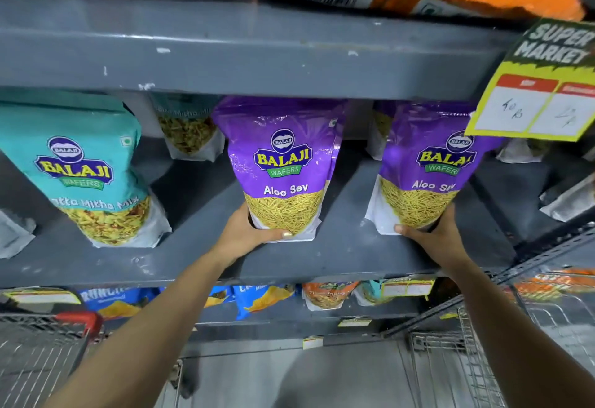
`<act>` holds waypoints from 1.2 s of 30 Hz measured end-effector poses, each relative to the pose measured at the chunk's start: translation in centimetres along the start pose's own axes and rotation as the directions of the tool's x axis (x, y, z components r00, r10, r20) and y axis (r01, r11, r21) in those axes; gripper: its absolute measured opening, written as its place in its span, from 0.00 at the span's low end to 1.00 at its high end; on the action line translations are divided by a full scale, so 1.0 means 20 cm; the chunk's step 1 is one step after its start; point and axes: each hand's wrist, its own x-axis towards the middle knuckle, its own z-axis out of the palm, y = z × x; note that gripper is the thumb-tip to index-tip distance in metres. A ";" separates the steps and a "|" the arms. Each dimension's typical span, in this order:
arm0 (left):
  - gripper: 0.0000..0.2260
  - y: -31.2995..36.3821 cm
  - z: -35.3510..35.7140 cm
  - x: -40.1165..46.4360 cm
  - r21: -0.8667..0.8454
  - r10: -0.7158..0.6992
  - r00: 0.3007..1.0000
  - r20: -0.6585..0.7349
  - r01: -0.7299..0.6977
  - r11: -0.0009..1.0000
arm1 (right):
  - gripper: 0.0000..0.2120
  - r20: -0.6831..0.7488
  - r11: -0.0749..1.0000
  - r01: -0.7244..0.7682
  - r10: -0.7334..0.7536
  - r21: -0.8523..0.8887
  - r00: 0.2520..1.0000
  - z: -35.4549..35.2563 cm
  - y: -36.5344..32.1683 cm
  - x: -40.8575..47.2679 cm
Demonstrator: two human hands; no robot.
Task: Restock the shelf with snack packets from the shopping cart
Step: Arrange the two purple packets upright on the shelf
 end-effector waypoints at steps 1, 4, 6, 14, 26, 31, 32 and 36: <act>0.33 0.00 0.00 -0.01 -0.001 0.002 1.000 -0.003 -0.002 1.000 | 0.46 0.017 1.000 -0.003 0.003 0.001 1.000 0.00 0.00 0.00; 0.31 0.00 0.01 -0.02 0.007 0.010 1.000 -0.010 -0.010 1.000 | 0.49 0.053 1.000 0.012 -0.012 -0.001 0.999 -0.01 0.00 0.03; 0.30 0.00 0.02 -0.02 0.004 0.013 1.000 -0.014 -0.013 1.000 | 0.51 0.062 1.000 0.031 -0.031 0.005 0.998 -0.01 -0.01 0.04; 0.43 -0.01 0.02 -0.04 0.042 0.027 0.999 -0.021 -0.026 0.999 | 0.45 0.049 1.000 0.000 0.000 0.001 0.999 -0.03 0.00 0.06; 0.41 -0.01 0.02 -0.04 0.039 0.049 0.998 -0.032 -0.048 0.998 | 0.41 0.091 0.999 -0.021 0.019 0.030 0.996 -0.08 0.03 0.07; 0.44 -0.02 0.03 -0.04 0.029 0.068 0.996 -0.050 -0.066 0.997 | 0.41 0.096 0.998 -0.025 0.021 0.049 0.995 -0.08 0.04 0.06; 0.44 -0.02 0.03 -0.04 0.027 0.073 0.996 -0.054 -0.072 0.997 | 0.40 0.100 0.998 -0.029 0.023 0.061 0.995 -0.09 0.04 0.06; 0.45 -0.03 0.03 -0.04 0.045 0.094 0.994 -0.055 -0.092 0.995 | 0.39 0.107 0.995 -0.048 0.039 0.087 0.994 -0.09 0.05 0.06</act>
